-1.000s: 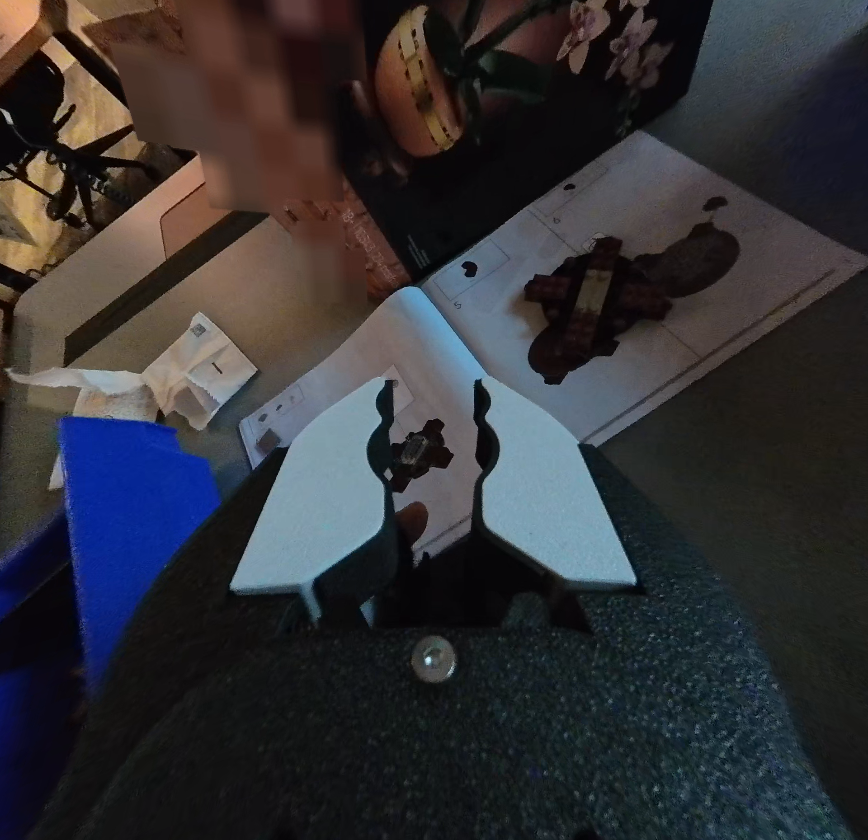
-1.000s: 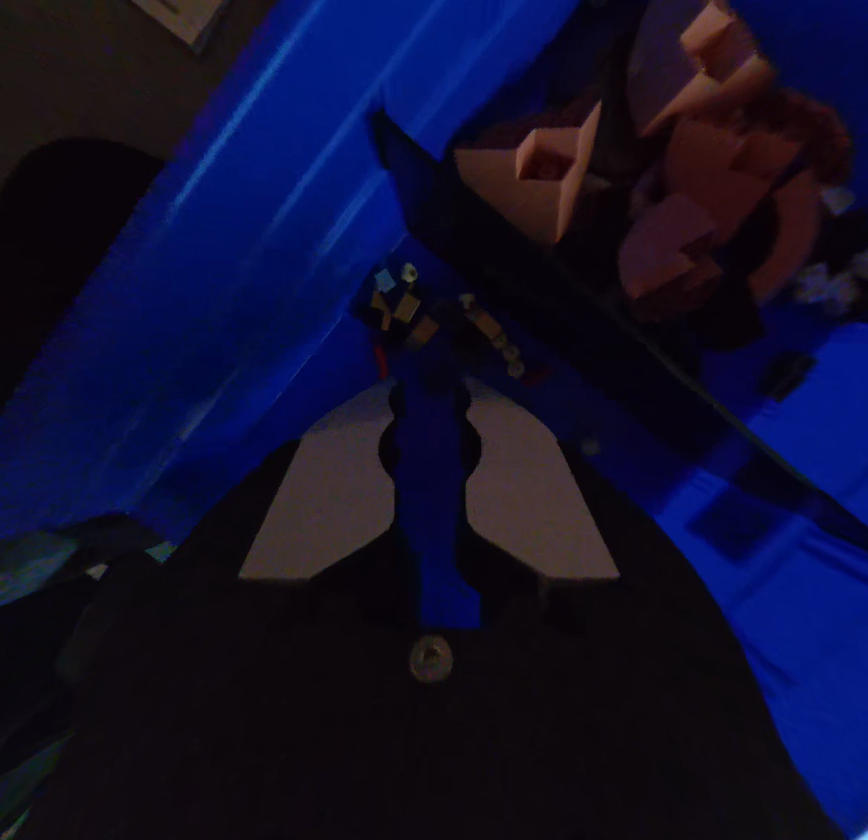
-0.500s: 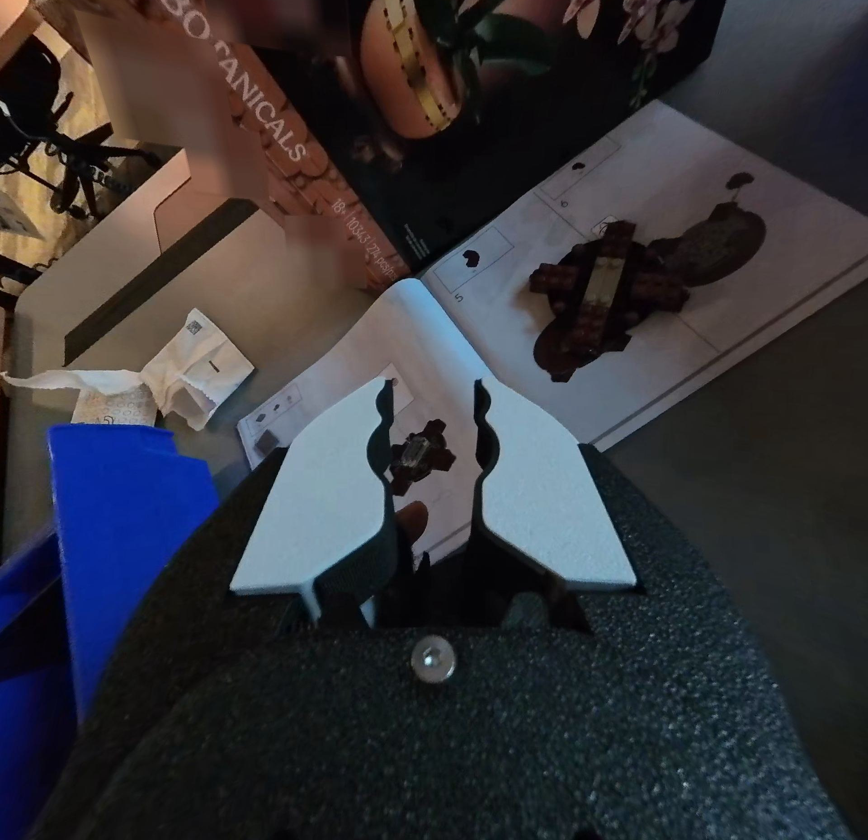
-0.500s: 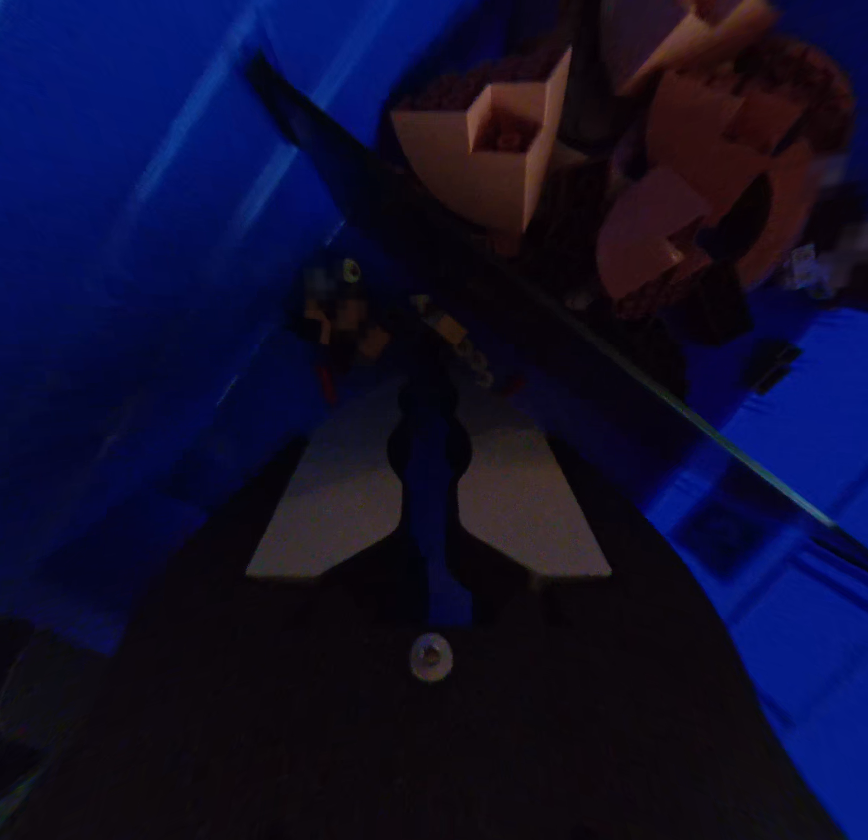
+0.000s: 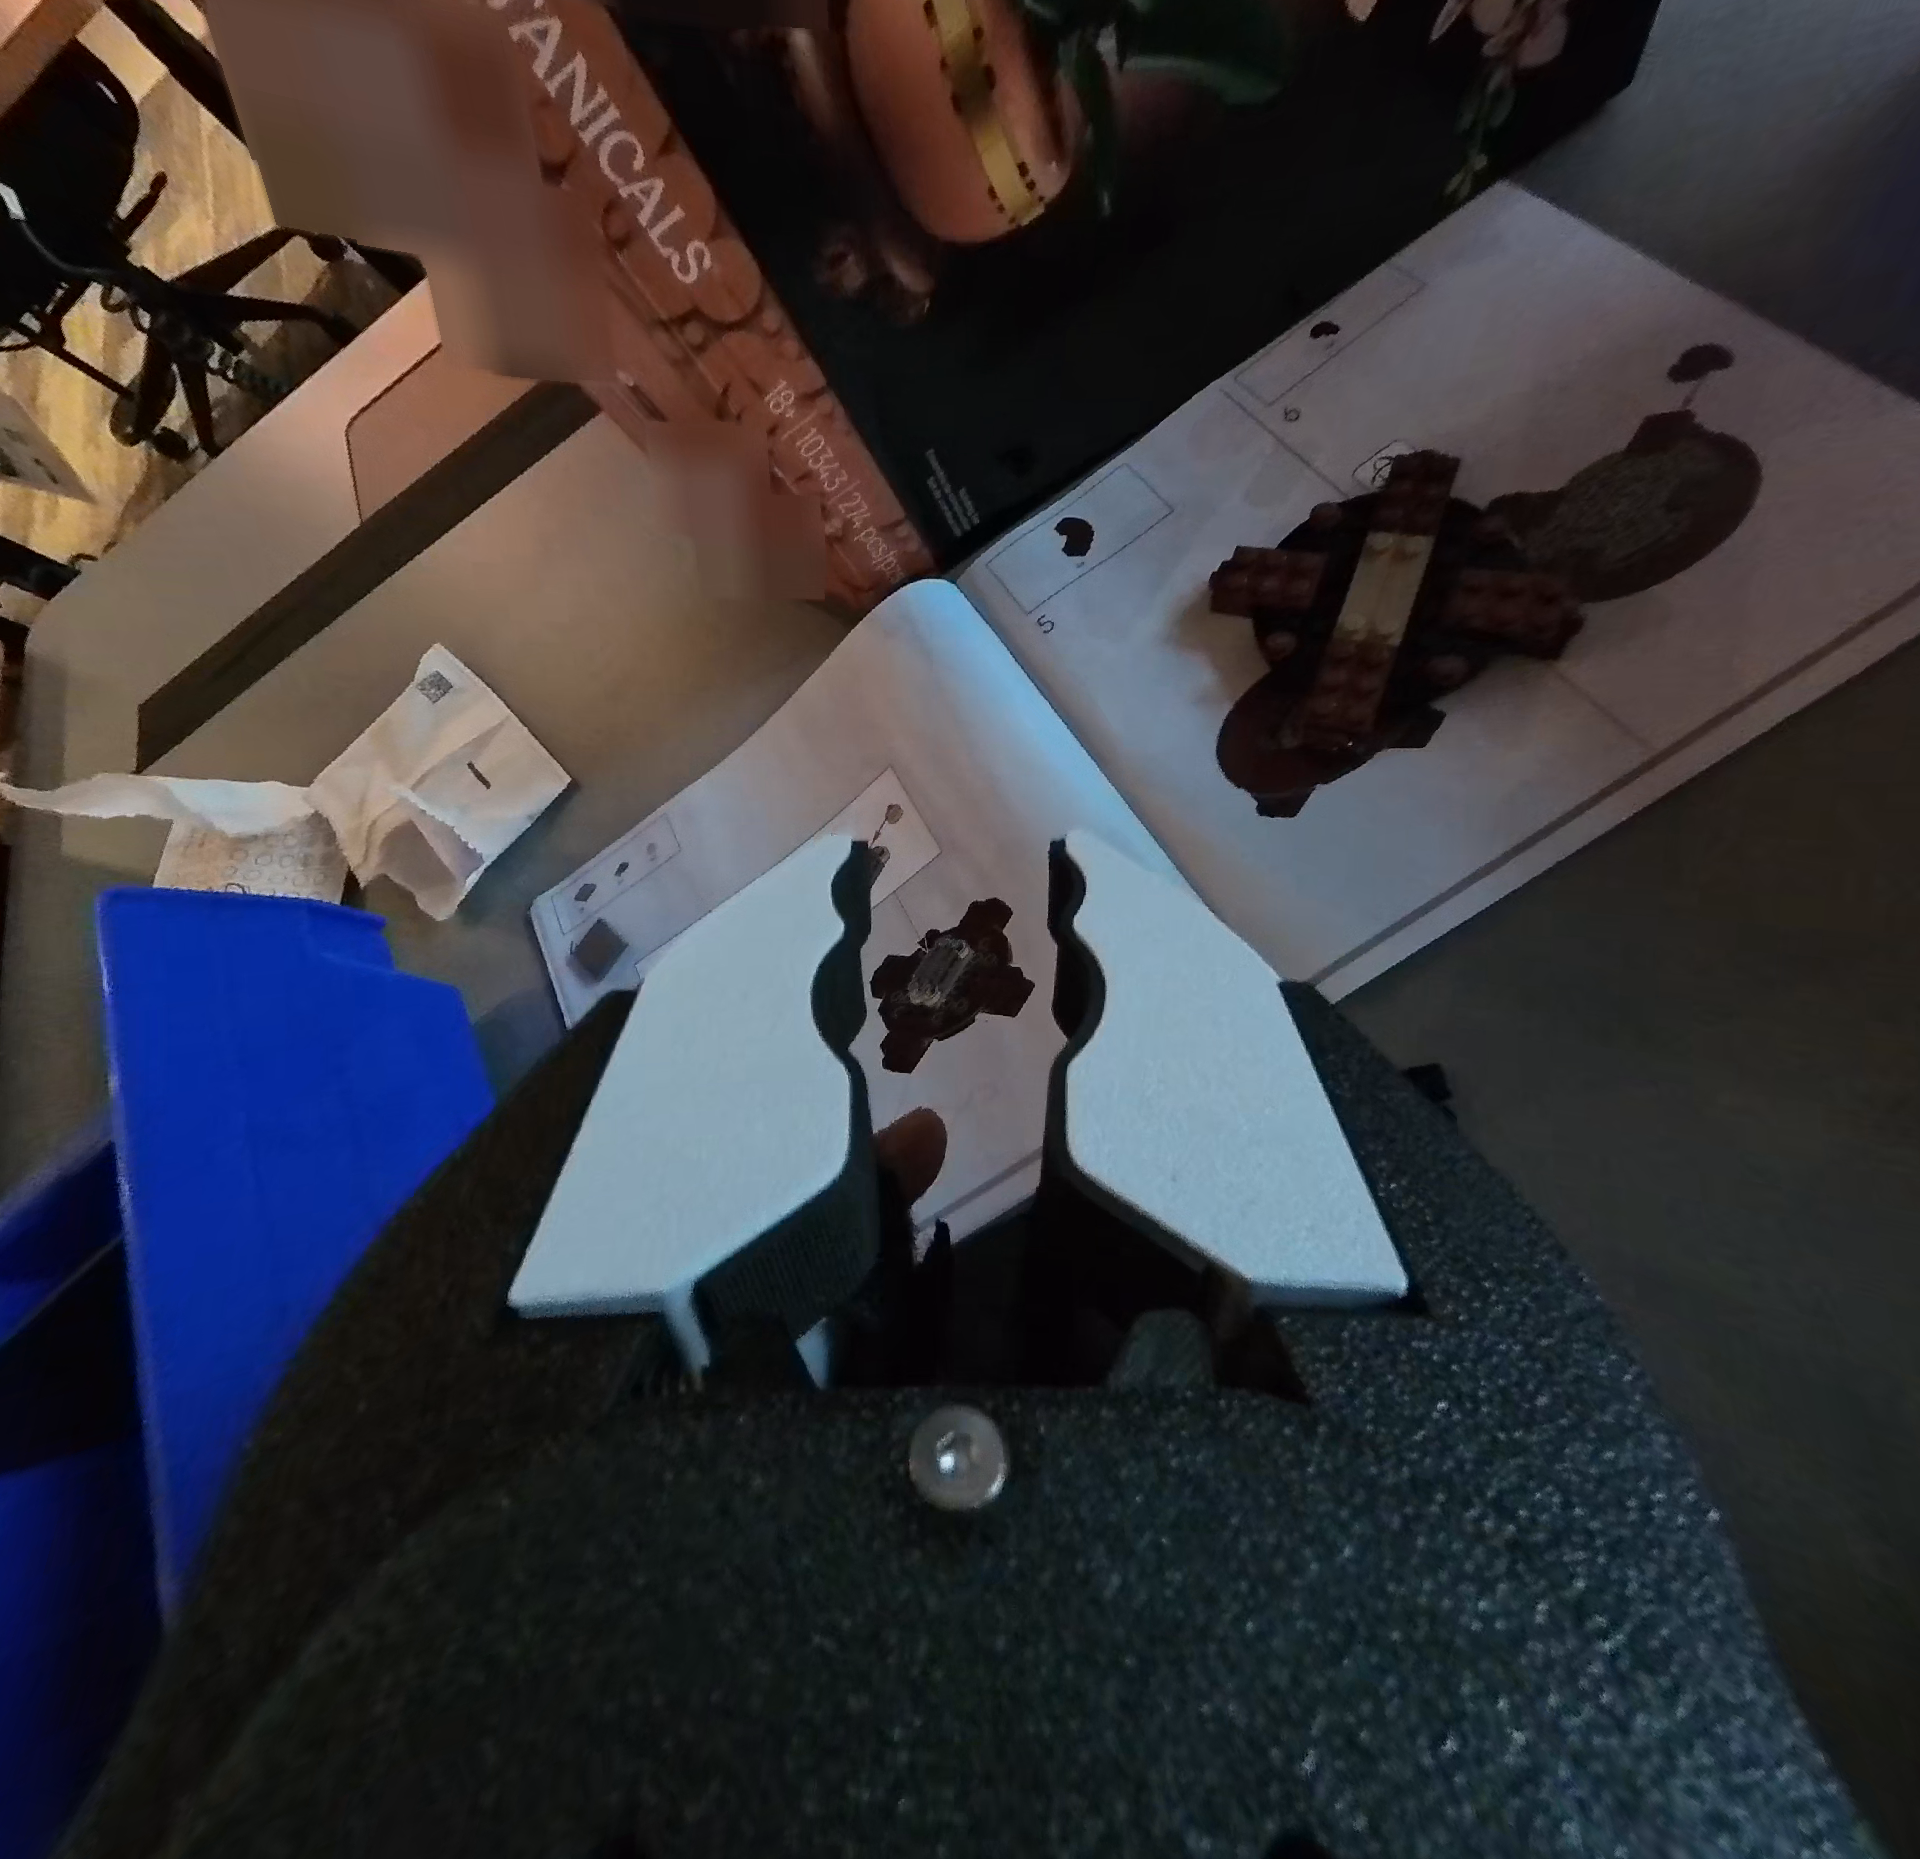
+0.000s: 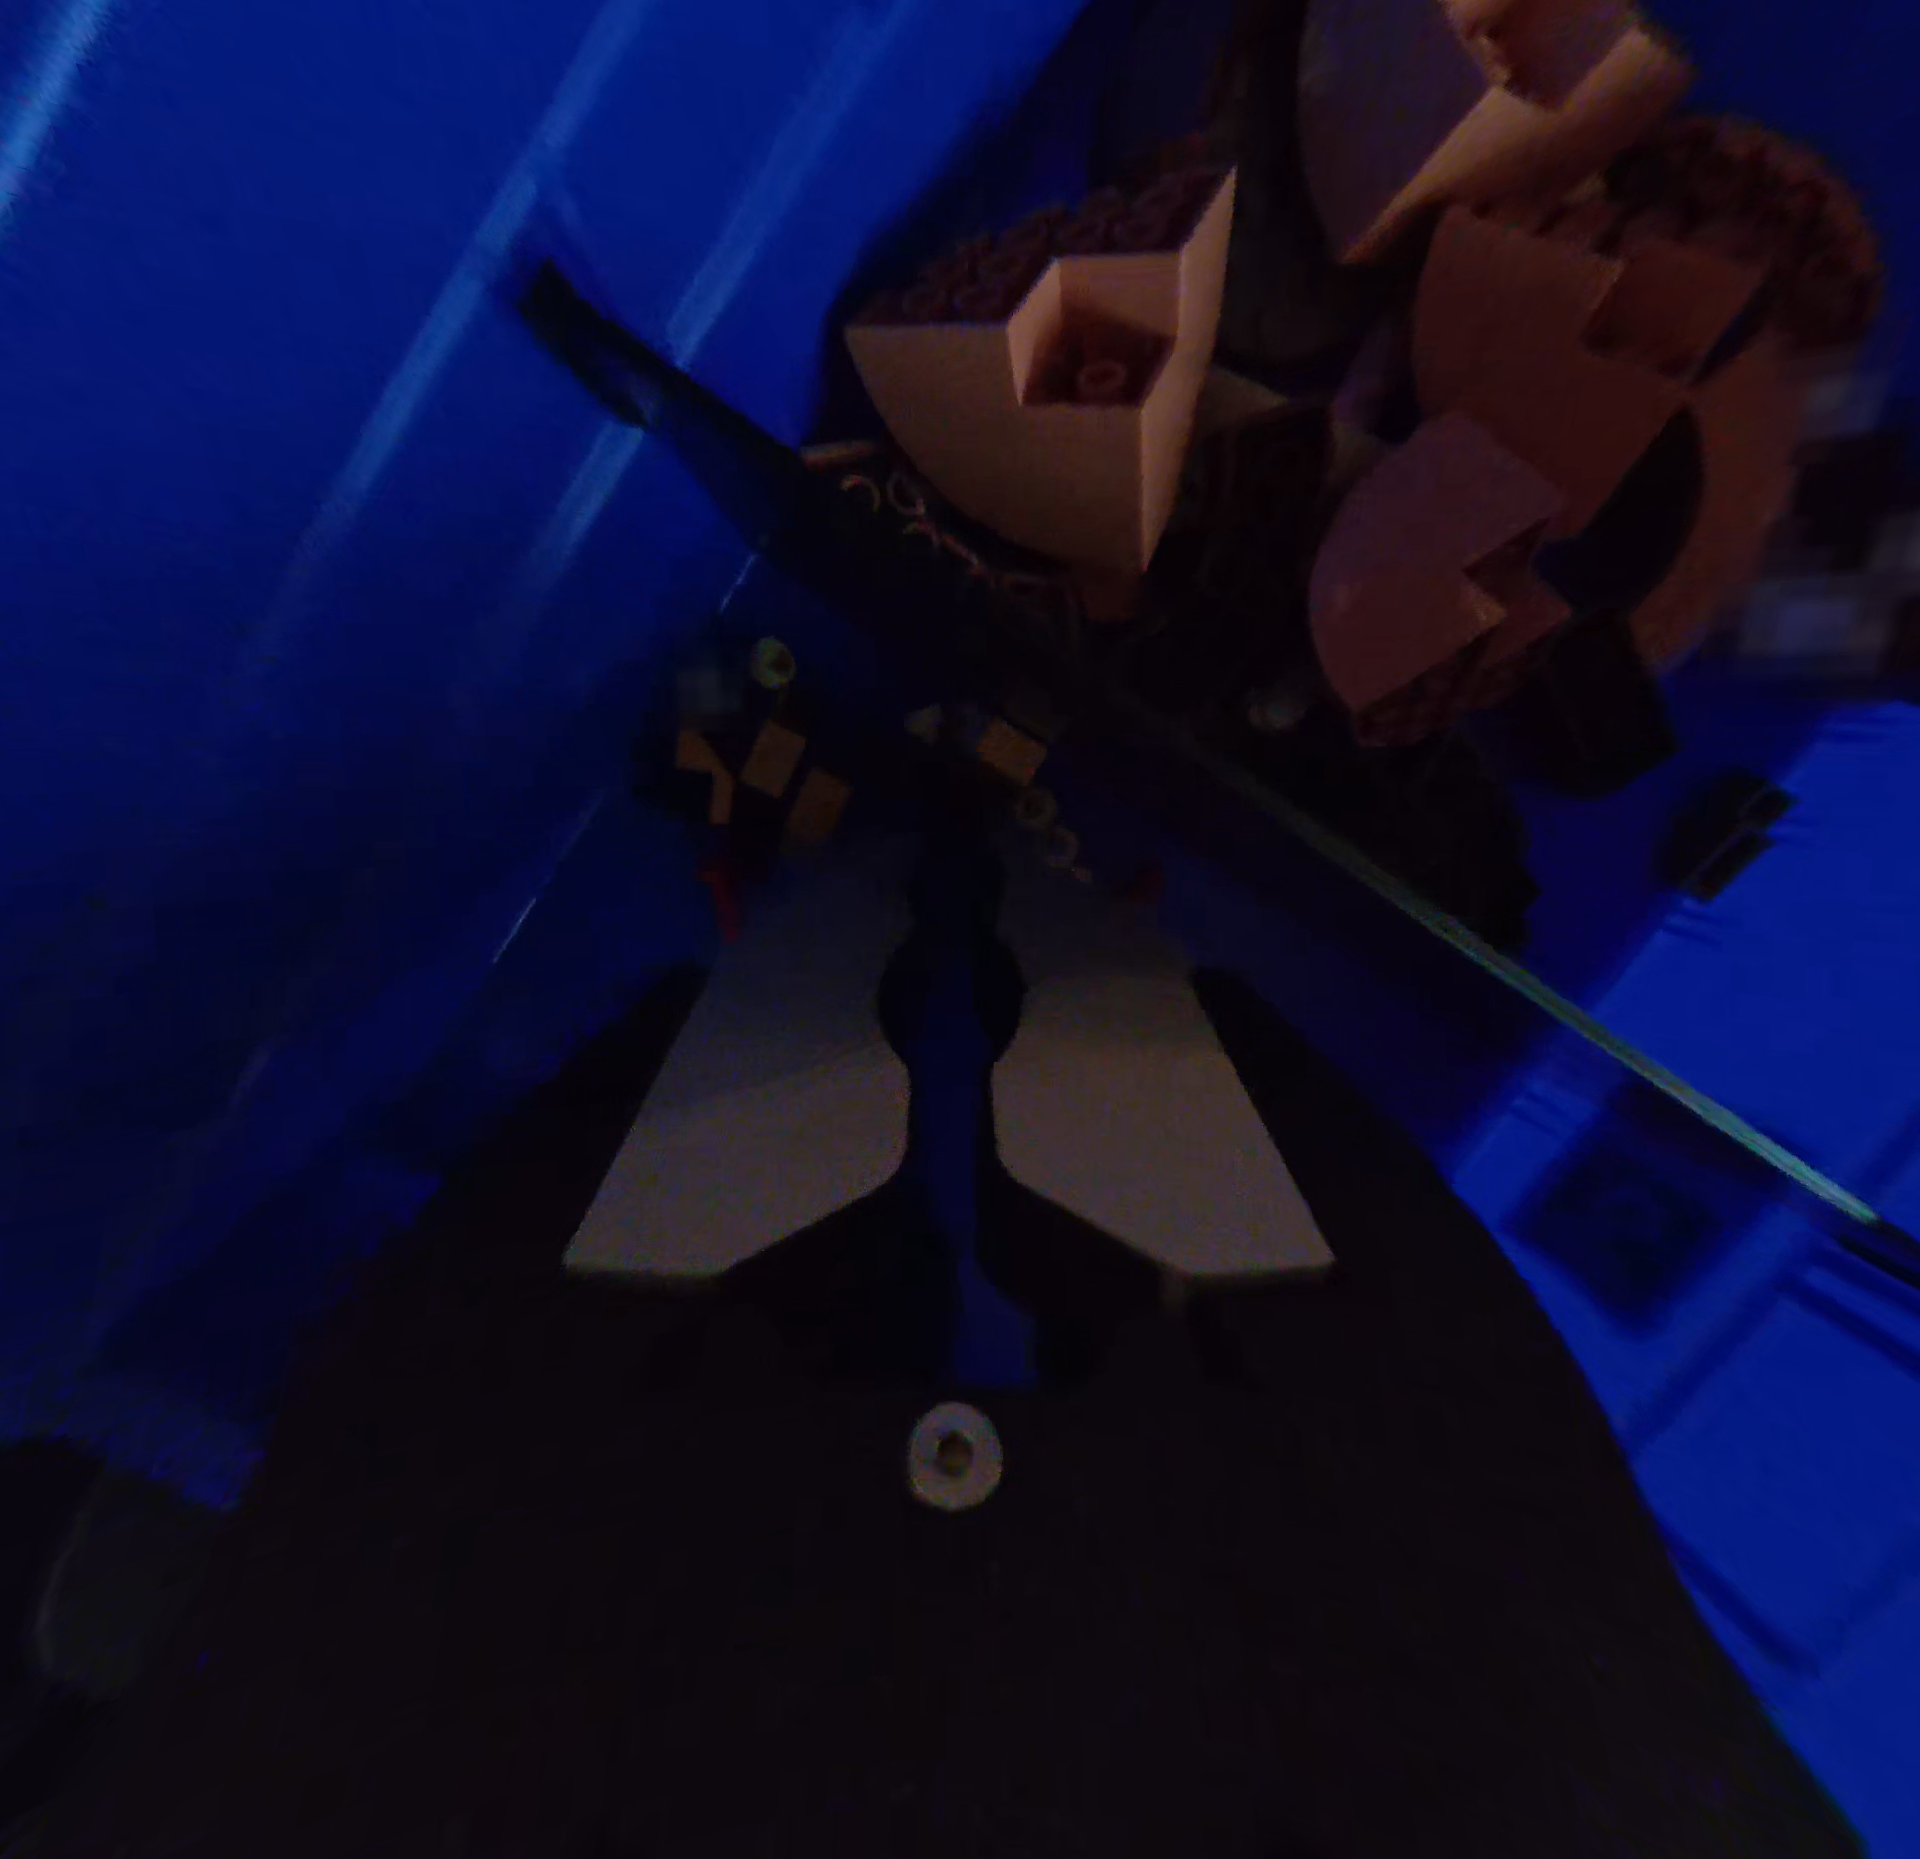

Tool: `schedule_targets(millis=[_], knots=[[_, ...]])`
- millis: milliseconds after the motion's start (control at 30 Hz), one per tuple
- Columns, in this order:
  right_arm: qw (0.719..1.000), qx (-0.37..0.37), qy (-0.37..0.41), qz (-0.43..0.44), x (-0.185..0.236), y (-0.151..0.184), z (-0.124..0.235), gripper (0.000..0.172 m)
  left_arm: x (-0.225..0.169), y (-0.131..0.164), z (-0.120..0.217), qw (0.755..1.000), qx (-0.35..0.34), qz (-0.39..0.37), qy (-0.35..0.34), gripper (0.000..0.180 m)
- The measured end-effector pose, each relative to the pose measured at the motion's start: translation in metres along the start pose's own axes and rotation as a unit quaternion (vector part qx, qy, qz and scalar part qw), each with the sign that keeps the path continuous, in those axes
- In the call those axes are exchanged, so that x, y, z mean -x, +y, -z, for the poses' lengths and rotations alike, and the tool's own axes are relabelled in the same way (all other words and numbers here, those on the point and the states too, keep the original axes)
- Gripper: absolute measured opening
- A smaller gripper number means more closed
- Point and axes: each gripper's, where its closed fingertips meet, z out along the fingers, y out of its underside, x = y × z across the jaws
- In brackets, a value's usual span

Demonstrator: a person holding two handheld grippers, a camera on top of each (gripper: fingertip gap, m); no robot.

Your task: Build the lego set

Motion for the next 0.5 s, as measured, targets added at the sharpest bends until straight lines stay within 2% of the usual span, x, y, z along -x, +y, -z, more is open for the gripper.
schedule_targets(millis=[167,367,500], knots=[[1.0,0.01,-0.007,0.0,0.0,0.009,0.007,0.0,0.0,0.002,-0.002,1.0,0.001,-0.008,0.0,0.033],[0.999,-0.04,0.008,0.012,-0.003,-0.009,0.008,0.011,-0.003,0.0,-0.008,1.0,0.003,-0.016,0.006,0.033],[0.999,-0.045,0.005,0.011,-0.001,-0.012,0.002,0.009,-0.003,-0.003,-0.007,1.0,-0.001,-0.023,0.004,0.033]])
